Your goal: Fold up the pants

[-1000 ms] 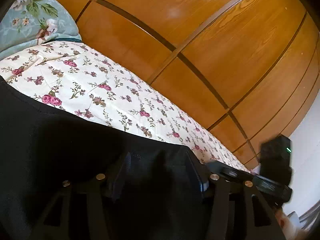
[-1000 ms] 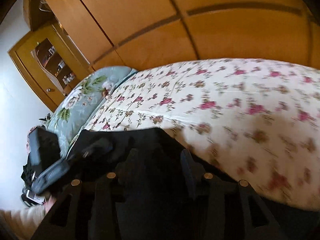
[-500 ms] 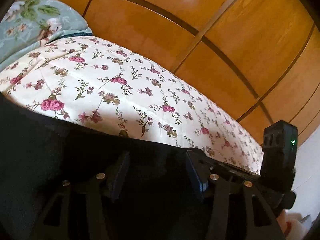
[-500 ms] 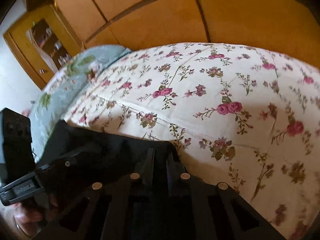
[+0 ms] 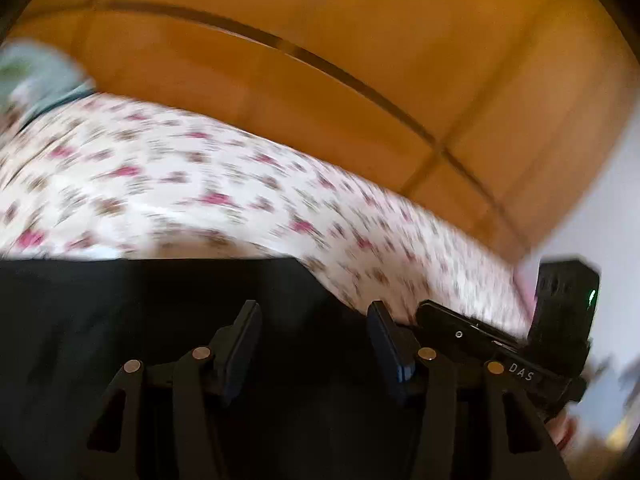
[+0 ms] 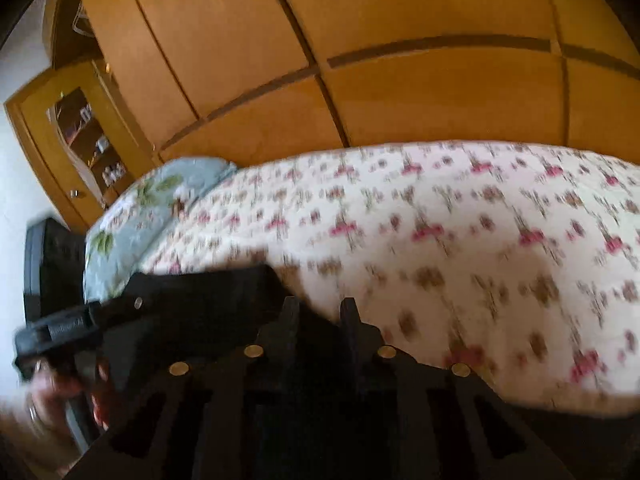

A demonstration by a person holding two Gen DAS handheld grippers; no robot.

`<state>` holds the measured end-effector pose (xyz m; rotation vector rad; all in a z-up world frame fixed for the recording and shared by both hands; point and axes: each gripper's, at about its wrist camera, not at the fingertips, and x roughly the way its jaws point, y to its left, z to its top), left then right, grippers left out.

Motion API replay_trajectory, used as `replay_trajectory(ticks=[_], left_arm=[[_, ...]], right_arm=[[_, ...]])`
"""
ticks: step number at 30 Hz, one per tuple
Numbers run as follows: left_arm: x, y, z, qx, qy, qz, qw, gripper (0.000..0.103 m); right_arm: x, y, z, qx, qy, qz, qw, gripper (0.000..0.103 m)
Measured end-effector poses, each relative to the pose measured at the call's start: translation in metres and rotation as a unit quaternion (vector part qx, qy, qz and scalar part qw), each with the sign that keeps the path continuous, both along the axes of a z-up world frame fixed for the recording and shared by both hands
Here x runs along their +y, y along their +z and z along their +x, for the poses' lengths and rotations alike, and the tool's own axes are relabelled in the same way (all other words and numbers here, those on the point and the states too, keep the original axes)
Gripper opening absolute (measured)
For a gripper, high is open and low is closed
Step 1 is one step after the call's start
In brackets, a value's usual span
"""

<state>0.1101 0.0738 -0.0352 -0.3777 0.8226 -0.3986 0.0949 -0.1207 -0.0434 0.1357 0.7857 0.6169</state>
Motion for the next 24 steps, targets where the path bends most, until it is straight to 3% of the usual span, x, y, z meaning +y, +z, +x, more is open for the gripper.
replay_trajectory(ticks=[3, 6, 7, 13, 18, 20, 22, 24], left_arm=[[-0.03, -0.012, 0.016, 0.008, -0.022, 0.085, 0.9961, 0.038], [-0.03, -0.033, 0.039, 0.041, -0.012, 0.109, 0.9931, 0.033], [-0.027, -0.036, 0.044, 0.04, -0.008, 0.102, 0.994, 0.032], [-0.016, -0.041, 0.051, 0.031, -0.003, 0.07, 0.9971, 0.032], [-0.007, -0.038, 0.048, 0.035, -0.004, 0.014, 0.9993, 0.033], [0.002, -0.031, 0.036, 0.036, 0.02, 0.003, 0.9991, 0.039], [0.012, -0.026, 0.021, 0.026, 0.043, -0.013, 0.9986, 0.05], [0.021, -0.023, 0.01, 0.02, 0.055, -0.029, 0.9979, 0.052]], right_arm=[[-0.001, -0.015, -0.005, 0.007, 0.004, -0.043, 0.999, 0.02], [-0.011, -0.024, 0.0, 0.018, -0.016, -0.049, 0.998, 0.007], [-0.012, -0.026, 0.004, 0.015, -0.033, -0.058, 0.998, 0.001], [-0.018, -0.036, 0.012, 0.019, -0.055, -0.042, 0.997, 0.0], [-0.03, -0.034, 0.009, 0.027, -0.054, 0.002, 0.998, 0.0], [-0.045, -0.022, -0.002, 0.01, -0.084, 0.028, 0.996, 0.009], [-0.063, -0.01, -0.018, -0.006, -0.115, 0.059, 0.992, 0.037], [-0.085, -0.003, -0.038, -0.015, -0.144, 0.091, 0.985, 0.043]])
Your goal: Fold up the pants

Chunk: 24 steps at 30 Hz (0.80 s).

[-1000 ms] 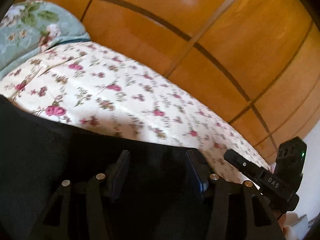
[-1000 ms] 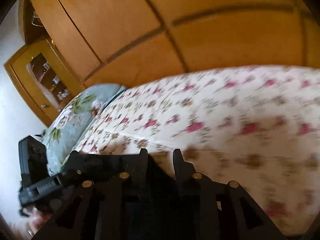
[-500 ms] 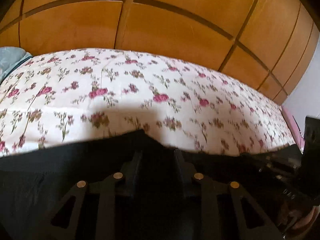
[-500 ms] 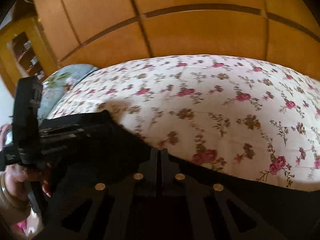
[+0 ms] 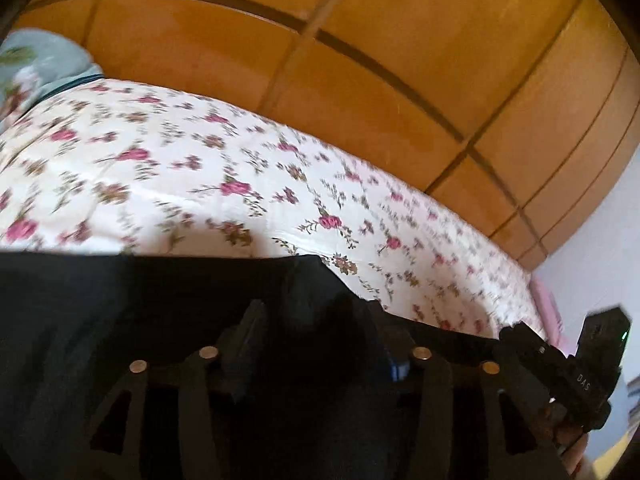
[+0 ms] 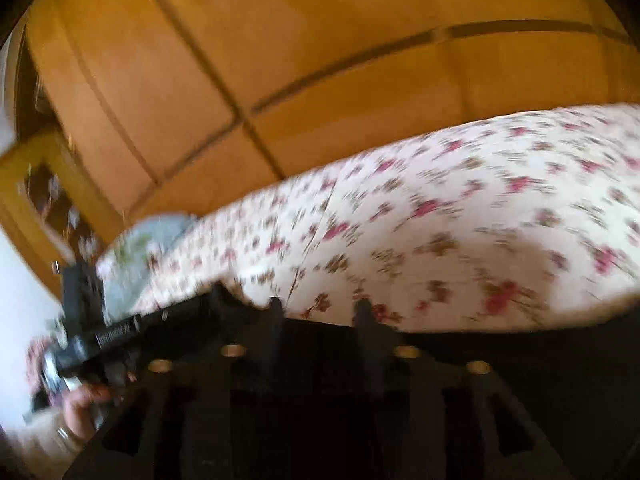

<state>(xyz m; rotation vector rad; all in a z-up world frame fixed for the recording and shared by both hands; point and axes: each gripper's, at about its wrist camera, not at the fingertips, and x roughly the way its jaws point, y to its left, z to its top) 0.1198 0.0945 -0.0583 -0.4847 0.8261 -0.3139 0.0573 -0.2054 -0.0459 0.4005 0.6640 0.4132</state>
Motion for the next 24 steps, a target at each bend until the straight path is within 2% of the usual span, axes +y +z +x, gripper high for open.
replay_trajectory(ticks=[2, 5, 8, 10, 13, 16, 17, 19, 21, 24], left_arm=[[0.01, 0.002, -0.012, -0.01, 0.019, -0.003, 0.9998, 0.053], [0.025, -0.002, -0.024, -0.025, 0.051, 0.019, 0.9982, 0.059], [0.036, -0.012, -0.028, -0.025, 0.054, -0.008, 0.9982, 0.059], [0.034, -0.012, -0.029, -0.029, 0.053, -0.003, 0.9982, 0.059], [0.031, -0.013, -0.028, -0.03, 0.049, 0.007, 0.9983, 0.06], [0.032, -0.014, -0.029, -0.035, 0.048, -0.004, 0.9982, 0.061], [0.033, -0.014, -0.03, -0.037, 0.048, -0.008, 0.9981, 0.061], [0.034, -0.015, -0.03, -0.038, 0.048, -0.012, 0.9981, 0.061], [0.033, -0.015, -0.03, -0.038, 0.048, -0.011, 0.9981, 0.061], [0.032, -0.015, -0.03, -0.037, 0.047, -0.01, 0.9981, 0.061]], right_arm=[[-0.023, 0.004, -0.019, 0.002, -0.032, 0.008, 0.999, 0.043], [-0.058, 0.007, -0.05, 0.002, -0.084, 0.009, 0.996, 0.043], [-0.1, 0.009, -0.082, 0.003, -0.147, 0.012, 0.989, 0.044], [-0.13, 0.008, -0.101, 0.005, -0.19, 0.021, 0.981, 0.044], [-0.176, 0.002, -0.13, 0.014, -0.262, 0.047, 0.964, 0.044], [-0.216, -0.004, -0.161, 0.015, -0.33, 0.081, 0.941, 0.044], [-0.231, -0.007, -0.173, 0.015, -0.359, 0.09, 0.929, 0.044], [-0.249, -0.011, -0.187, 0.017, -0.393, 0.104, 0.913, 0.051], [-0.27, -0.021, -0.2, 0.026, -0.43, 0.125, 0.894, 0.052], [-0.296, -0.036, -0.21, 0.036, -0.461, 0.161, 0.872, 0.052]])
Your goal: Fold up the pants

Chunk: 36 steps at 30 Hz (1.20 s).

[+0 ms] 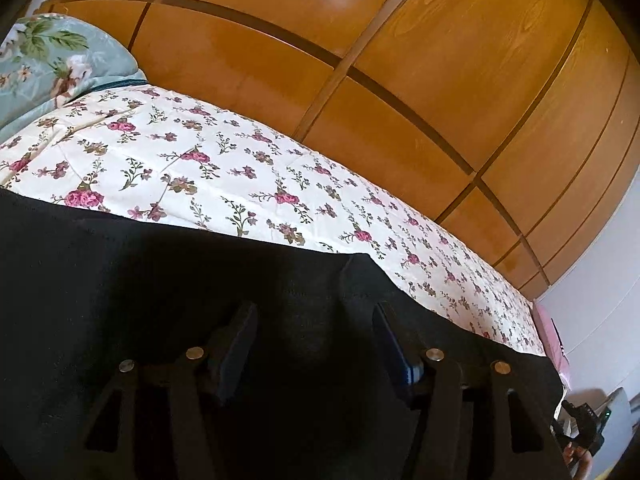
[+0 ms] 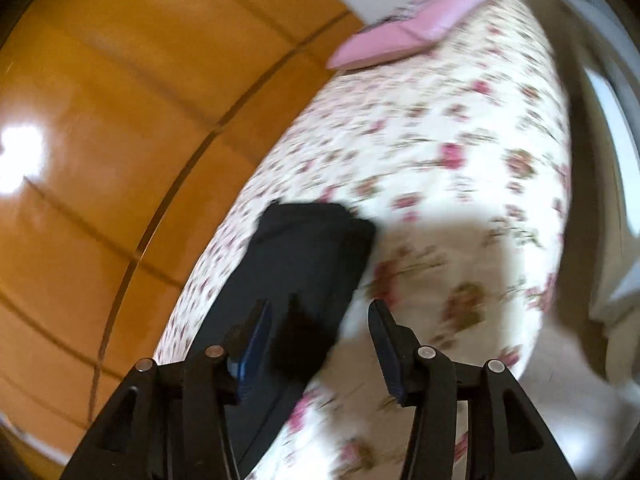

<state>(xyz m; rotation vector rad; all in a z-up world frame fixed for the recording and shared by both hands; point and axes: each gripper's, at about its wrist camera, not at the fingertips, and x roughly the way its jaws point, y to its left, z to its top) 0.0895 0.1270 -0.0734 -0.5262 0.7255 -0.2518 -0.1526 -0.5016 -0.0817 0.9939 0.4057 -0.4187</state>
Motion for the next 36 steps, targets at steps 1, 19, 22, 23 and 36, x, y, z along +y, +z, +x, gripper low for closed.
replay_trajectory(ticks=[1, 19, 22, 23, 36], left_arm=[[0.0, 0.0, 0.0, 0.0, 0.0, 0.0, 1.0, 0.061], [0.001, -0.002, 0.001, 0.004, -0.002, -0.003, 1.0, 0.062], [0.002, -0.002, 0.002, 0.008, -0.002, -0.008, 0.9999, 0.062], [0.002, -0.001, 0.003, 0.012, -0.002, -0.008, 0.9999, 0.062], [0.007, 0.016, -0.041, 0.003, 0.013, 0.002, 0.9999, 0.067]], right_arm=[[-0.007, -0.005, -0.001, -0.002, -0.005, 0.011, 1.0, 0.052], [-0.027, 0.003, 0.025, -0.039, 0.023, 0.014, 0.999, 0.023], [-0.016, 0.029, 0.024, -0.047, 0.022, 0.004, 0.999, 0.022], [-0.013, 0.036, 0.024, -0.05, 0.023, 0.002, 0.998, 0.021], [0.104, 0.165, 0.037, -0.088, 0.117, -0.141, 0.979, 0.02]])
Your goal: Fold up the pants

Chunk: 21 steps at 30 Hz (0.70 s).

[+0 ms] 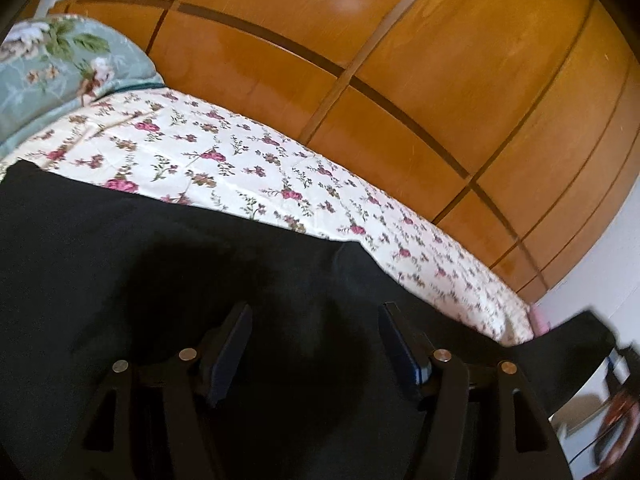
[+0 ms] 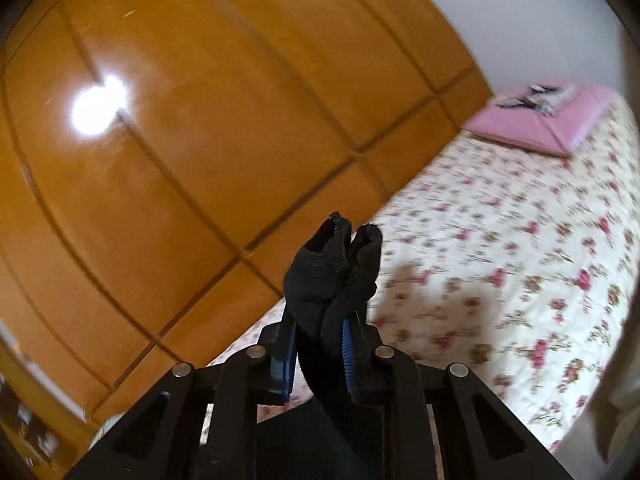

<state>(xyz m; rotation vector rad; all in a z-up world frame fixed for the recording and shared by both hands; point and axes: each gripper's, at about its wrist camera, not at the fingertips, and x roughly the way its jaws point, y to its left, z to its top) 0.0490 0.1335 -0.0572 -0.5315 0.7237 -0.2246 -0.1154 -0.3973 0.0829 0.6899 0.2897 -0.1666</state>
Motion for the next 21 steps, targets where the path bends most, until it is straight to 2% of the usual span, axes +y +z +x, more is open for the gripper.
replay_trajectory(ticks=[5, 11, 15, 21], left_arm=[[-0.004, -0.007, -0.017, -0.018, -0.011, 0.03, 0.9993, 0.067], [-0.007, -0.011, -0.023, -0.035, -0.013, 0.044, 0.9983, 0.067], [-0.006, -0.012, -0.024, -0.038, -0.013, 0.039, 0.9984, 0.068], [-0.007, -0.013, -0.025, -0.045, -0.02, 0.036, 0.9981, 0.071]], right_arm=[[0.059, 0.026, 0.007, -0.021, 0.06, -0.049, 0.997, 0.02], [0.129, 0.033, 0.021, -0.032, 0.156, -0.078, 0.984, 0.02], [0.186, 0.025, 0.033, -0.026, 0.23, -0.124, 0.965, 0.02], [0.259, -0.011, 0.051, 0.012, 0.327, -0.162, 0.931, 0.02]])
